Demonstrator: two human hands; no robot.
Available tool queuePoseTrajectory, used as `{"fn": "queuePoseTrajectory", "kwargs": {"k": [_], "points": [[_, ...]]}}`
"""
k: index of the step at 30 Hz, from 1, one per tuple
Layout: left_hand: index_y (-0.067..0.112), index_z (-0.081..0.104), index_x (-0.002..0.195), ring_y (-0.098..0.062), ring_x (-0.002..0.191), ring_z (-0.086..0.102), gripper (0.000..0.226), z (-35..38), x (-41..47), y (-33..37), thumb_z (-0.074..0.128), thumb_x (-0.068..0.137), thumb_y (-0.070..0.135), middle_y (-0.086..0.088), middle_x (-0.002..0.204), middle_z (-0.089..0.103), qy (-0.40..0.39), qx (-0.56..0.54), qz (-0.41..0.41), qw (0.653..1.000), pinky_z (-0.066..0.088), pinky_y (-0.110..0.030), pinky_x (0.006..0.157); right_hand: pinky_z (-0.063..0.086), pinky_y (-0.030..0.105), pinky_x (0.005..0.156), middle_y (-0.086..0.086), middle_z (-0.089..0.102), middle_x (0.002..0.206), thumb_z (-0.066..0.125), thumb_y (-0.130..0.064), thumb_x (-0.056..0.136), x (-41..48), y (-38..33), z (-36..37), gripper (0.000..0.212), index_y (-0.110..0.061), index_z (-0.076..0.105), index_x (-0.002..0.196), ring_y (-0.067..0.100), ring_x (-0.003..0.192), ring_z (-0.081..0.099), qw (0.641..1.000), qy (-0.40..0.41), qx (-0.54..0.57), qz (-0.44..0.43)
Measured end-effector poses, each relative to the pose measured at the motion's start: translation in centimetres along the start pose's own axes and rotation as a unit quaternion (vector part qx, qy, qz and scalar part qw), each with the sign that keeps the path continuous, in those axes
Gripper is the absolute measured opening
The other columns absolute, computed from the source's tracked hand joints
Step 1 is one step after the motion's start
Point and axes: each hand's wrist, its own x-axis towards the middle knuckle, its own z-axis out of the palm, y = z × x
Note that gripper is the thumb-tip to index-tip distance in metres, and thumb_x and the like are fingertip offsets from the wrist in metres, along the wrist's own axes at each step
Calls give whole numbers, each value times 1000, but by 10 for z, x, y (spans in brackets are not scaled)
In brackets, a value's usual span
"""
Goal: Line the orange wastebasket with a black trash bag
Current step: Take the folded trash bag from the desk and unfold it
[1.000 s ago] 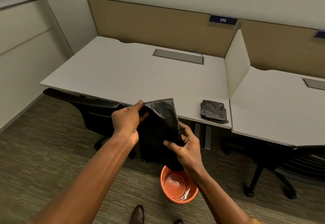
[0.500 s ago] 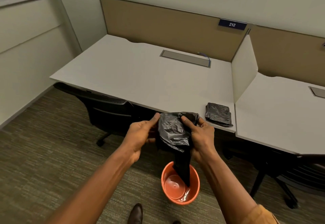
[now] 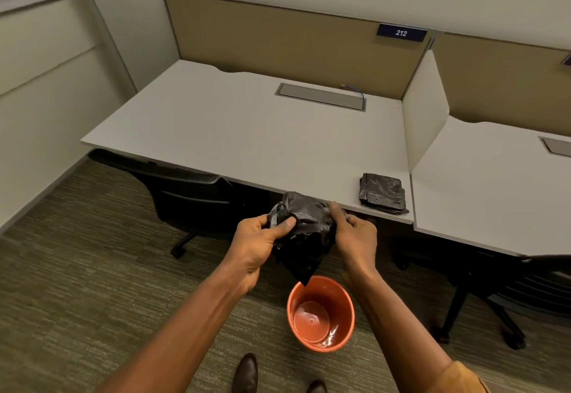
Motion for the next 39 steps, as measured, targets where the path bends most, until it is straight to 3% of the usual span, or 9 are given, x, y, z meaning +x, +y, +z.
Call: {"fn": "queuePoseTrajectory", "kwargs": {"k": [4, 9, 17, 22, 26, 31, 34, 37, 39], "points": [[13, 83, 114, -21, 102, 85, 22, 0, 2, -3, 81, 97, 26, -8, 105, 87, 40, -13, 24, 999, 67, -35, 84, 55, 48, 102, 7, 60, 144, 68, -68, 93, -21, 2, -5, 90, -13, 44, 160, 23, 127, 62, 975, 48, -196, -91], [16, 80, 117, -17, 99, 85, 28, -3, 5, -8, 79, 98, 36, -3, 104, 87, 86, 25, 50, 995, 67, -36, 82, 62, 36, 88, 0, 58, 134, 76, -61, 89, -42, -1, -10, 71, -19, 58, 144, 15, 114, 64, 964, -10, -140, -227], [17, 80, 113, -19, 95, 85, 28, 4, 3, -17, 79, 96, 40, -4, 102, 87, 113, 26, 58, 991, 69, -36, 75, 54, 16, 75, -1, 65, 112, 87, -27, 86, -43, 8, -5, 38, -20, 75, 121, 4, 87, 61, 936, -56, -221, -270], [12, 82, 108, -27, 91, 86, 42, 0, 0, -26, 70, 100, 52, -10, 97, 87, 107, 25, 7, 994, 70, -39, 73, 67, 36, 79, -1, 82, 92, 75, -8, 97, -28, 11, -6, 17, -22, 84, 100, 15, 87, 80, 990, 1, -76, -116], [-2, 80, 101, -32, 82, 70, 63, -11, 3, -39, 65, 102, 60, -30, 95, 79, 150, 72, -19, 986, 57, -47, 78, 65, 29, 68, 11, 84, 90, 68, 2, 101, -11, 3, -7, 14, -5, 79, 104, 20, 79, 82, 982, -12, 176, 66], [11, 76, 96, -29, 92, 78, 37, -19, 4, -47, 73, 101, 47, -14, 93, 80, 186, 225, -43, 955, 58, -43, 73, 57, 21, 54, 10, 84, 93, 66, 0, 102, -6, 2, -6, 16, -10, 79, 104, 15, 75, 80, 968, -16, 234, 92], [16, 67, 114, -18, 81, 71, 48, -11, -4, -43, 58, 104, 62, -3, 97, 73, 203, 271, -14, 941, 57, -36, 63, 57, 21, 49, 5, 84, 82, 68, -4, 102, -10, 4, -4, 12, -8, 79, 105, 13, 67, 80, 967, -34, 235, 91], [22, 59, 91, -6, 61, 52, 72, -1, -10, -34, 31, 91, 89, 5, 77, 59, 168, 249, 38, 953, 43, -24, 54, 66, 33, 65, 12, 85, 92, 76, -7, 98, -14, 7, -1, 9, -8, 79, 106, 25, 83, 84, 970, -44, 223, 83], [23, 57, 84, 0, 57, 51, 76, 4, -14, -28, 38, 85, 97, 9, 73, 56, 111, 226, 26, 967, 46, -24, 55, 68, 41, 75, 16, 84, 97, 81, -10, 94, -17, 8, 0, 12, -8, 79, 106, 31, 90, 84, 971, -52, 220, 76]]}}
